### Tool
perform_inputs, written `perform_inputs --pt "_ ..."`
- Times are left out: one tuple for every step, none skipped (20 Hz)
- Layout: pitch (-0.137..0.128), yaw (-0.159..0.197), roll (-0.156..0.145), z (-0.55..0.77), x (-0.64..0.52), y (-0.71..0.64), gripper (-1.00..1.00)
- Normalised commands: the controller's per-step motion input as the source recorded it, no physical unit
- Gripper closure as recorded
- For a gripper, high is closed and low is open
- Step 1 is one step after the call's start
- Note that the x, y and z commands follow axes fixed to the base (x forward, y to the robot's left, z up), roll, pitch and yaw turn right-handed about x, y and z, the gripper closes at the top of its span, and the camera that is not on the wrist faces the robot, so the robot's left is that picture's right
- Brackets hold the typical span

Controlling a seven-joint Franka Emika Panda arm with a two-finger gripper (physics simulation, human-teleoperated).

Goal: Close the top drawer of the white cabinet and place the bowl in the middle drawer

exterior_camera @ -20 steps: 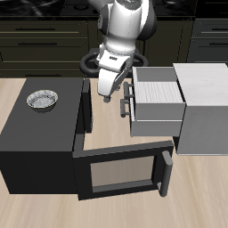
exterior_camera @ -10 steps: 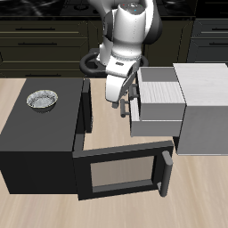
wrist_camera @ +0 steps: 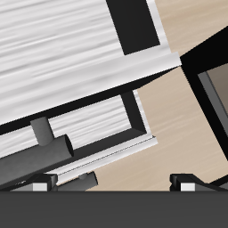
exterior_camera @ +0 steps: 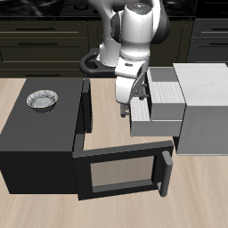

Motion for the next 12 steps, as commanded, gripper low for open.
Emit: perform_inputs --pt "-0.013 -0.018 0.056 0.09 0.07 0.25 -1.00" --pt "-0.027 0.017 0.005 0.08 0.07 0.20 -1.00" --pt "-0.027 -0.045 0.048 0.09 -0.05 0.31 -1.00" --pt "-0.018 -0.010 0.024 0.09 0.15 0.14 -1.00" --pt "0.005 -0.042 0.045 0.03 0.07 0.23 -1.00" --pt "-0.020 -0.028 0.068 -0.03 -0.08 0.36 -1.00" --pt "0.005 0.013 0.092 -0.20 -0.02 0.29 -1.00" --pt "-0.028 0.060 0.011 -0.10 0.08 0.11 -1.00" --pt "-0.010 0.016 0.028 -0.04 -0.04 0.25 -1.00" --pt "-0.023 -0.045 0.070 0.04 0.09 0.15 -1.00" --pt "-0.046 -0.037 -0.008 0.04 0.02 0.19 -1.00" --pt "0.021 0.023 0.010 -0.05 0.12 0.03 -1.00"
